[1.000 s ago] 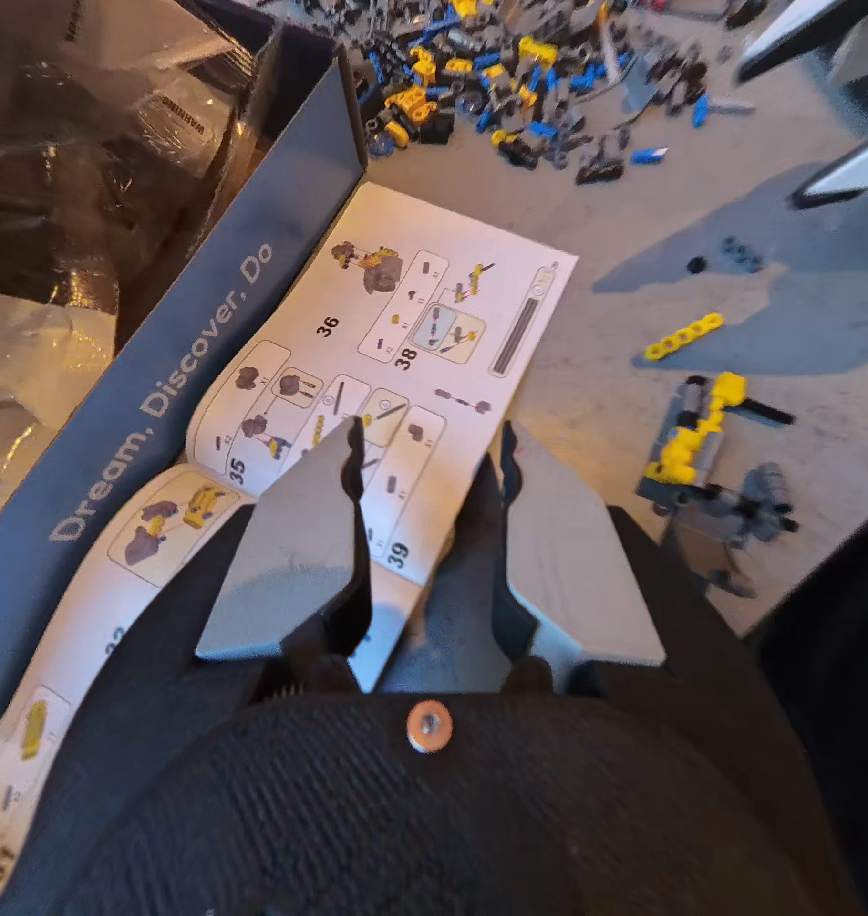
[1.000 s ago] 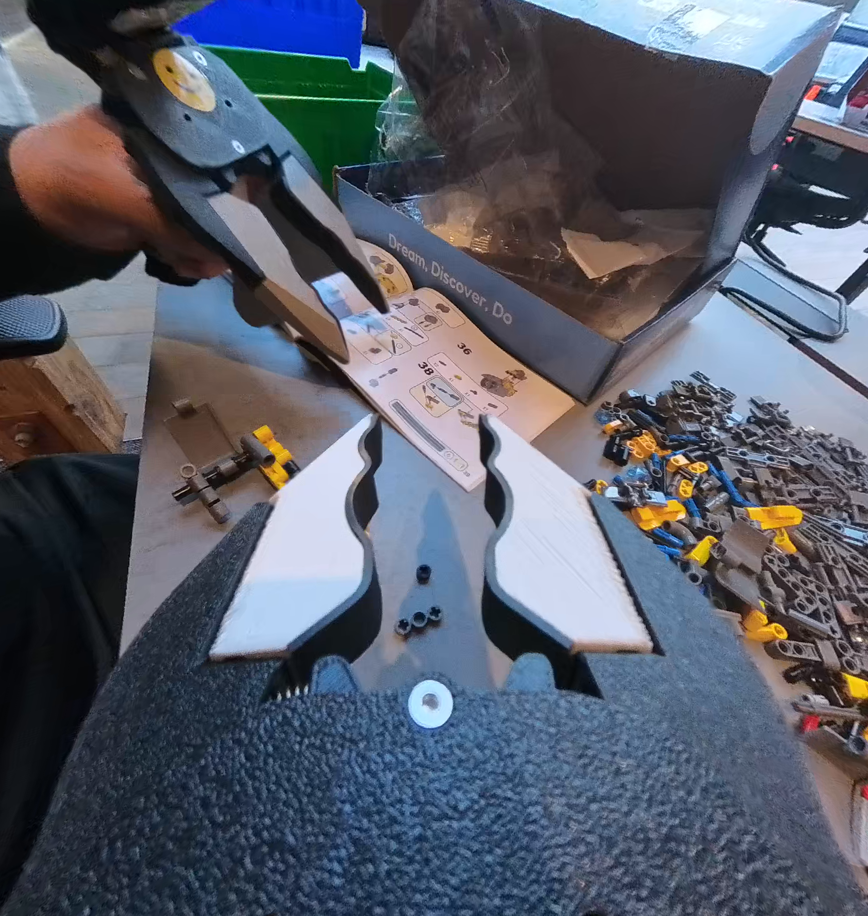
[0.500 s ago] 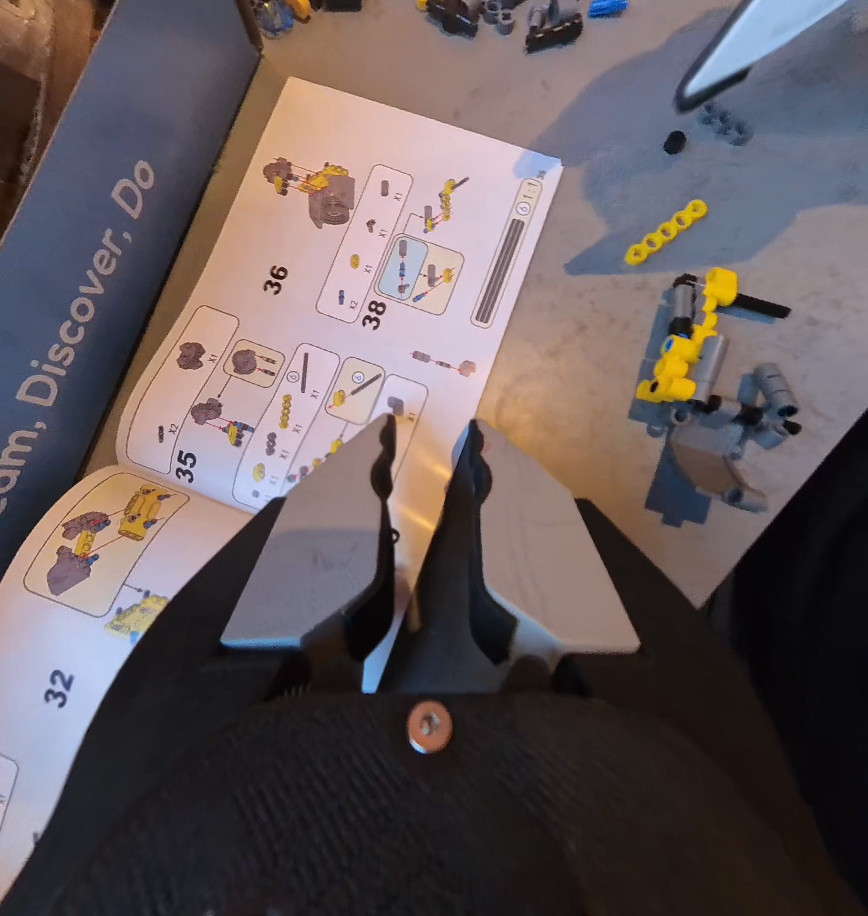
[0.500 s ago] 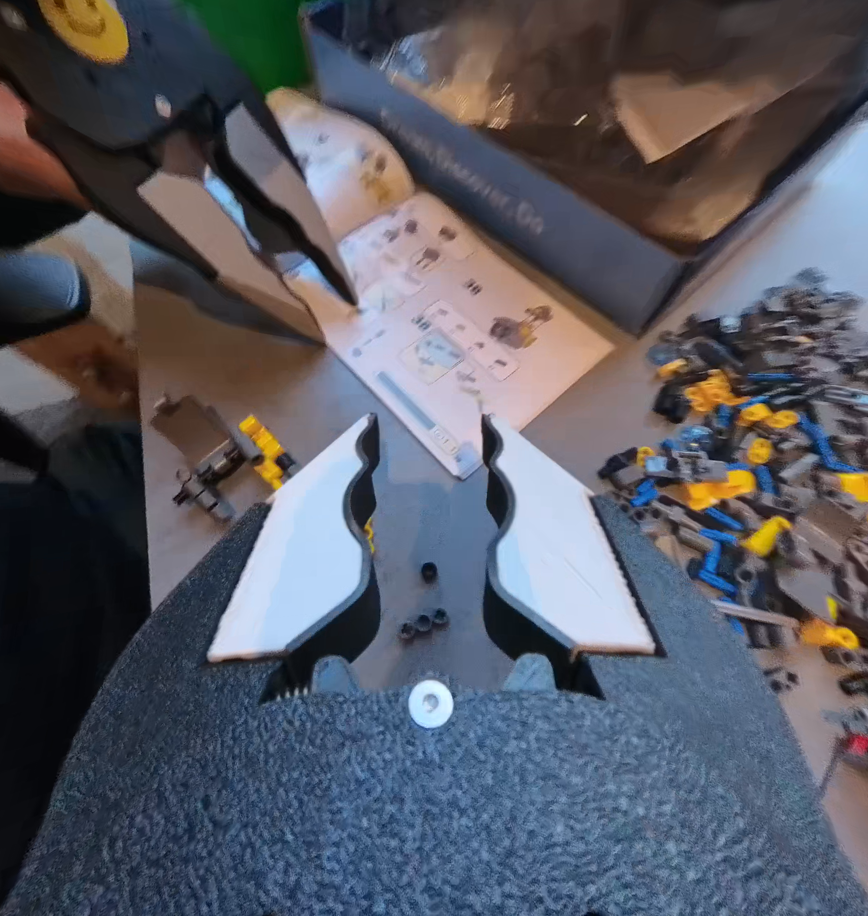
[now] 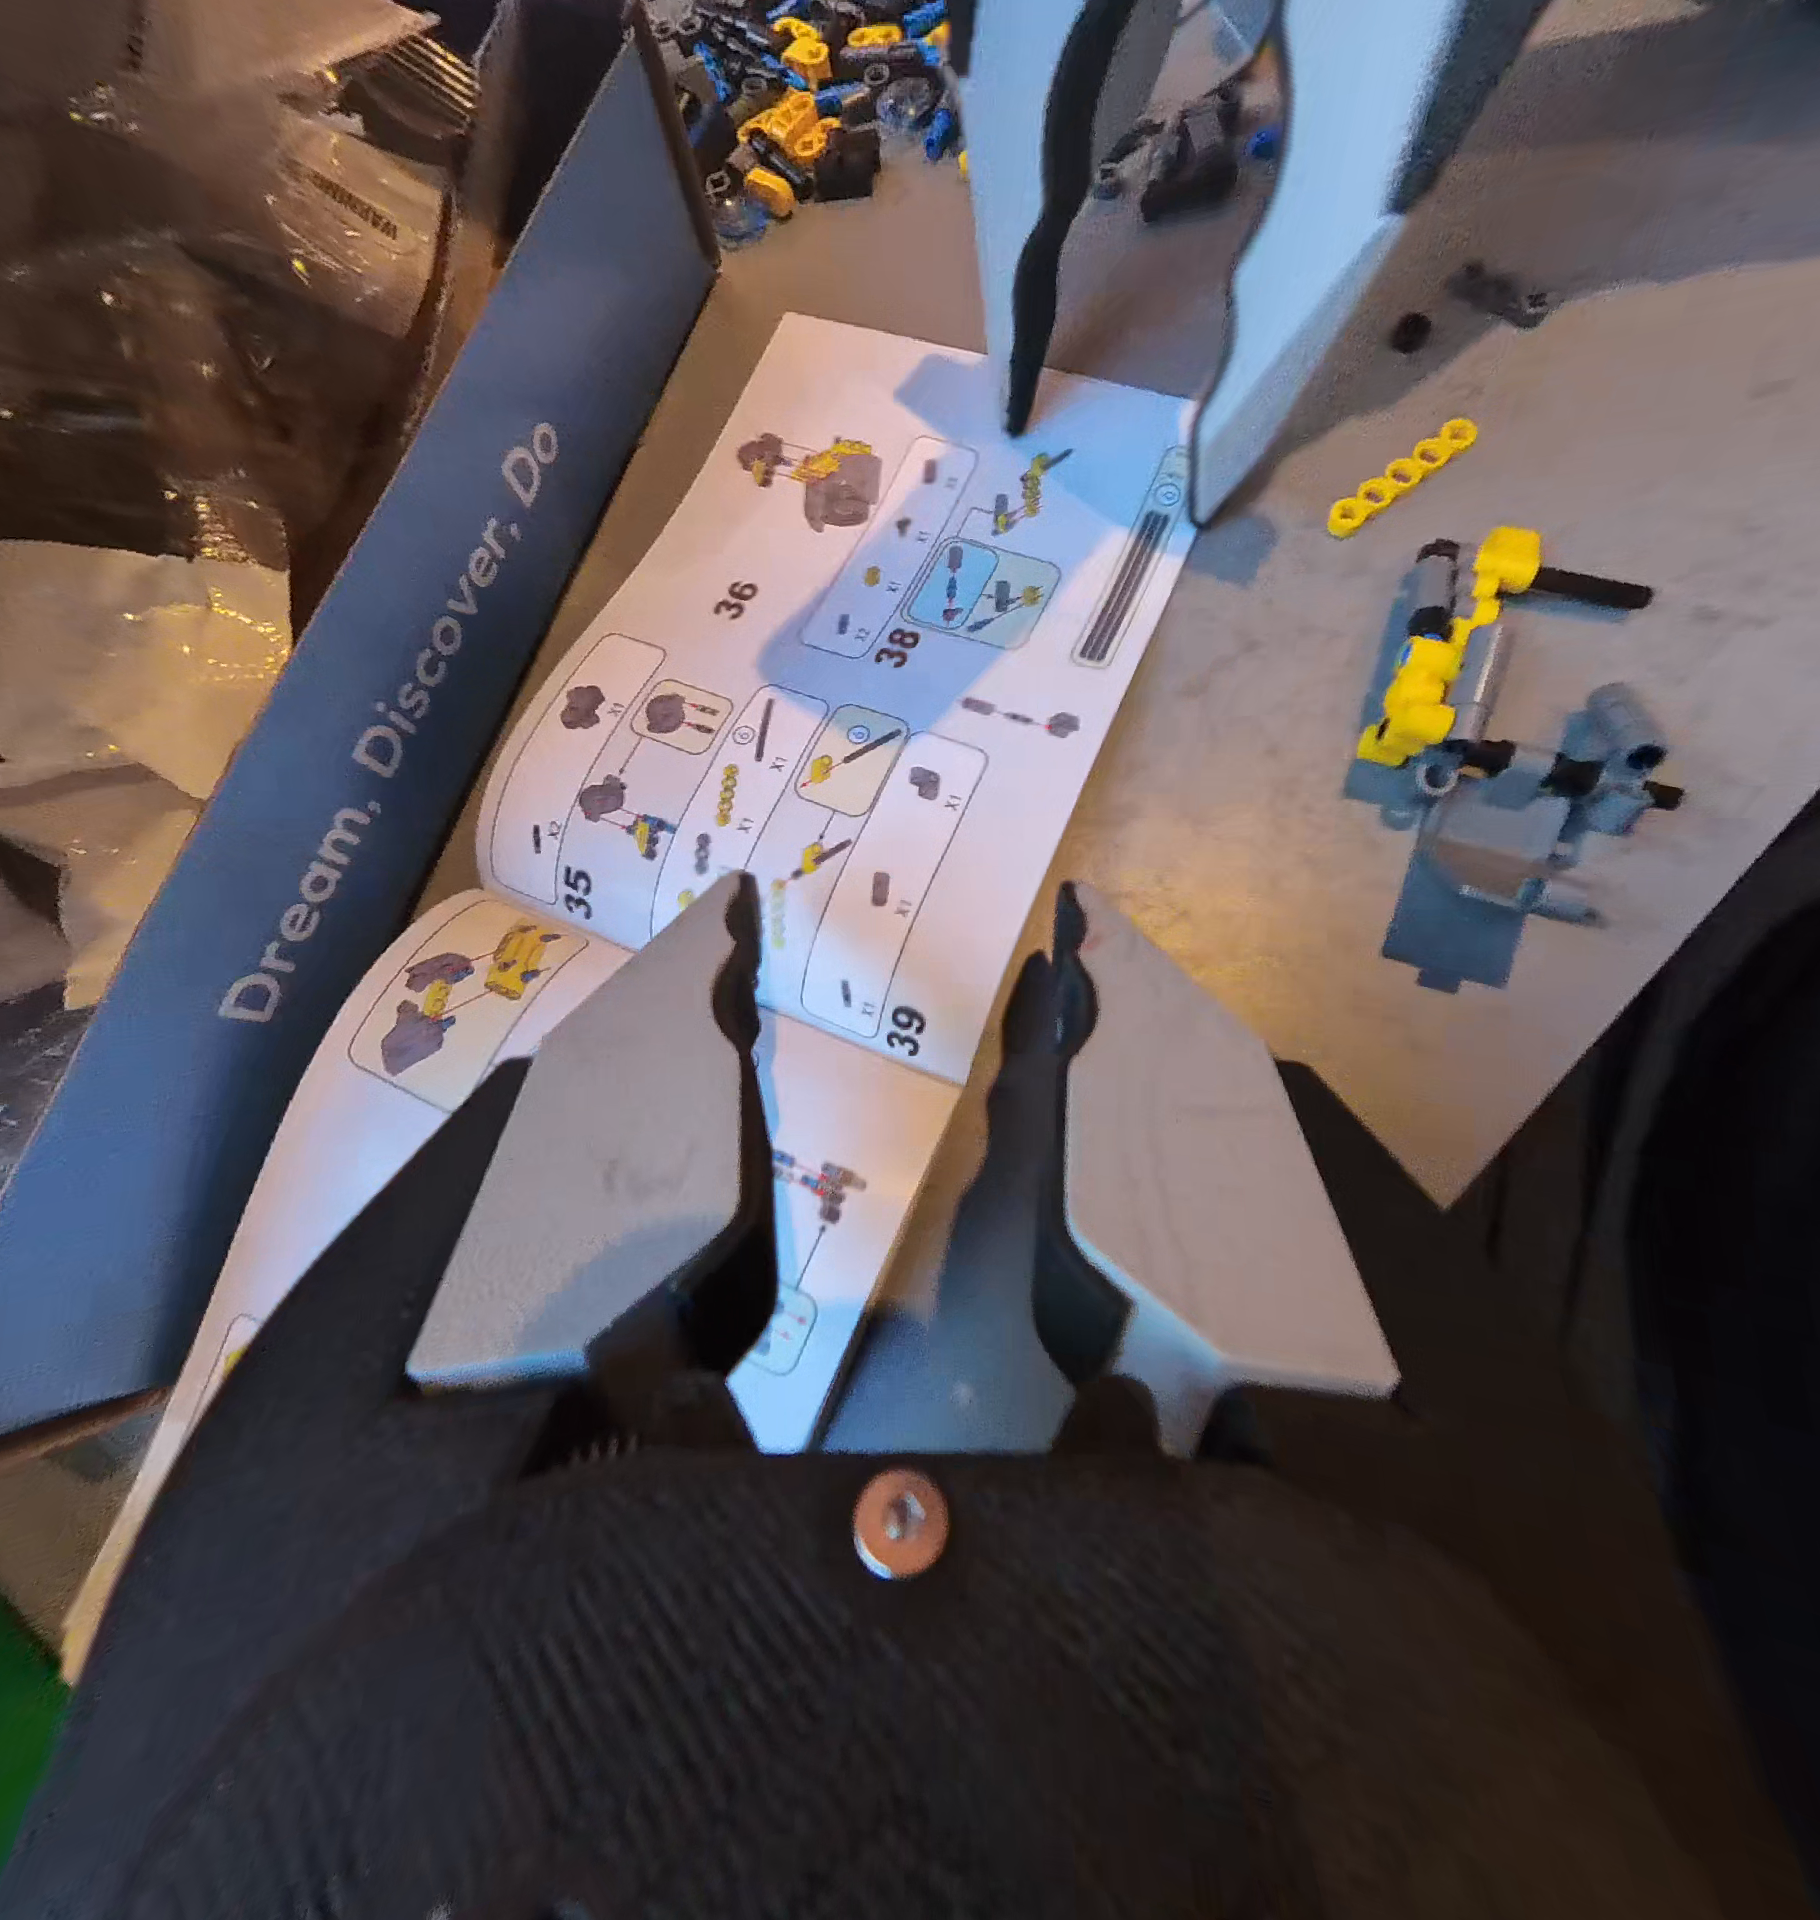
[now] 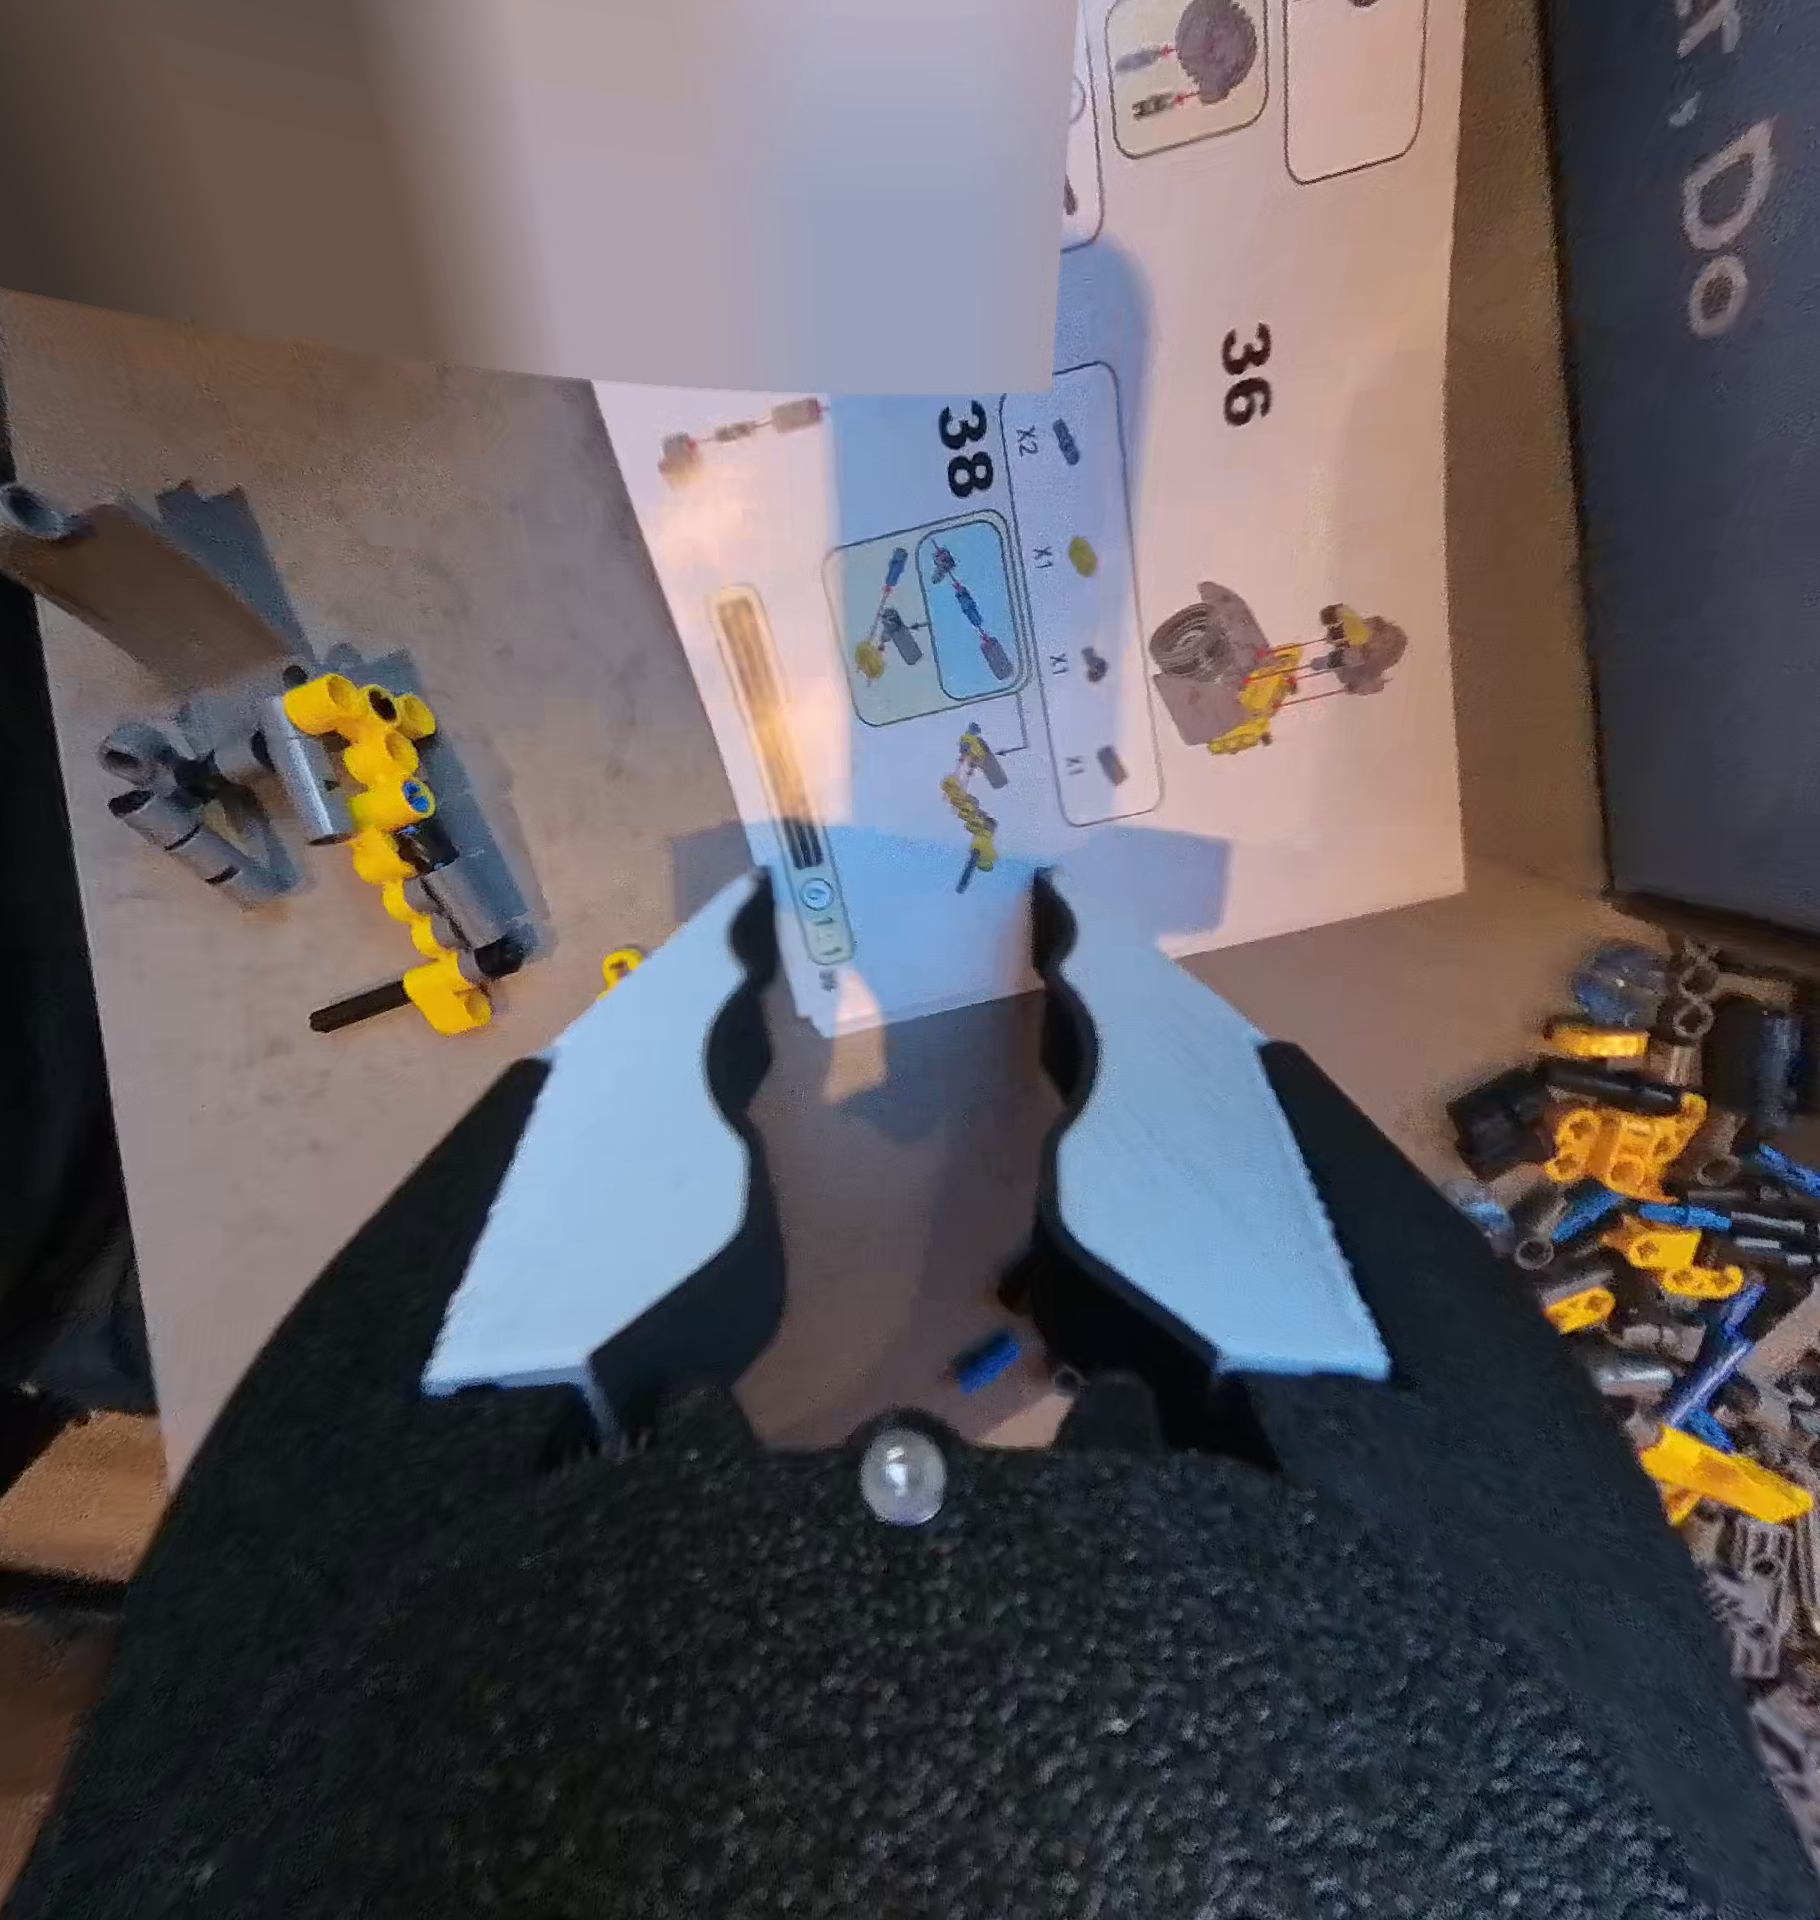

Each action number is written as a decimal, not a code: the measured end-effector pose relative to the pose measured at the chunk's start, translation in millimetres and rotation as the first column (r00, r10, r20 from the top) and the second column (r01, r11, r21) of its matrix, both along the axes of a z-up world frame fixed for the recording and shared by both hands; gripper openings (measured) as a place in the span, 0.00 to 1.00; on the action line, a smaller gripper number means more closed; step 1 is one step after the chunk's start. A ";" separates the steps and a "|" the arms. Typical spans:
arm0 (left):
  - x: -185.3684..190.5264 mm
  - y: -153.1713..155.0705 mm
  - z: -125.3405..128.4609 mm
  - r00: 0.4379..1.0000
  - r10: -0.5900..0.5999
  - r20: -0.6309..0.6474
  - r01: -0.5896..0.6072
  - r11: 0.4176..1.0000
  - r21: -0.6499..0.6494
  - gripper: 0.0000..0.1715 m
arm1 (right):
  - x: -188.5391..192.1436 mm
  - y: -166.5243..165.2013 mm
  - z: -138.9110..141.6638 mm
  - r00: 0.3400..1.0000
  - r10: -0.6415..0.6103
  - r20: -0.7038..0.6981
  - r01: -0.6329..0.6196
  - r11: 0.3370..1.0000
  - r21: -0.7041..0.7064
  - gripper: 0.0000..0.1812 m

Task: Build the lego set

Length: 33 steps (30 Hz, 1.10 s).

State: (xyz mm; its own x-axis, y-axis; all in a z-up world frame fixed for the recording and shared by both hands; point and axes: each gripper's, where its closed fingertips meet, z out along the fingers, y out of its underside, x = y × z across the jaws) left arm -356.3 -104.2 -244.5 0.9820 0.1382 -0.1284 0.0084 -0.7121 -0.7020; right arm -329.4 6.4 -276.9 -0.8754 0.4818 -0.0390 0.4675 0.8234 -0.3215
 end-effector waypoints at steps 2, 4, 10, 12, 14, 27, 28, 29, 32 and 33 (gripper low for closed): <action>0.3 3.3 -4.6 1.000 -0.006 0.012 0.006 1.000 0.002 0.34 | -2.9 0.2 0.4 1.000 0.015 0.020 -0.015 1.000 -0.004 0.10; 0.2 6.8 -11.1 1.000 -0.015 0.023 0.015 1.000 -0.010 0.36 | 1.9 -5.8 -0.3 0.995 0.027 0.100 -0.023 0.999 -0.042 0.00; 3.5 15.4 -11.9 0.998 -0.048 -0.046 0.046 0.998 -0.032 0.39 | 1.0 -10.7 3.5 0.995 0.015 0.104 -0.008 0.998 -0.067 0.00; 12.0 22.5 -9.3 0.996 -0.072 -0.044 0.071 0.997 -0.020 0.42 | 1.9 -10.3 -0.2 0.993 -0.004 0.121 0.013 0.997 -0.074 0.00; 19.9 30.4 -8.9 0.994 -0.101 -0.051 0.101 0.995 -0.016 0.42 | 1.4 -13.3 0.0 0.993 -0.013 0.120 0.026 0.994 -0.107 0.00; 10.5 25.6 -23.3 0.997 -0.058 -0.055 0.055 0.997 -0.057 0.31 | 13.5 -9.3 0.2 0.993 0.101 -0.058 -0.104 0.993 -0.050 0.29; 10.4 25.5 -22.1 0.997 -0.059 -0.053 0.056 0.997 -0.054 0.31 | 14.4 -12.0 0.6 0.993 0.102 -0.053 -0.105 0.992 -0.066 0.29; 10.0 25.2 -20.6 0.997 -0.057 -0.051 0.055 0.997 -0.049 0.31 | 14.5 -14.0 0.4 0.994 0.095 -0.049 -0.099 0.992 -0.078 0.29; 8.9 24.4 -15.6 0.998 -0.052 -0.026 0.051 0.998 -0.023 0.31 | 12.1 -15.6 0.1 0.994 0.087 -0.061 -0.092 0.992 -0.089 0.25; 8.9 24.3 -14.0 0.999 -0.051 -0.013 0.051 0.999 -0.012 0.31 | 11.6 -15.5 0.2 0.995 0.085 -0.060 -0.091 0.992 -0.093 0.23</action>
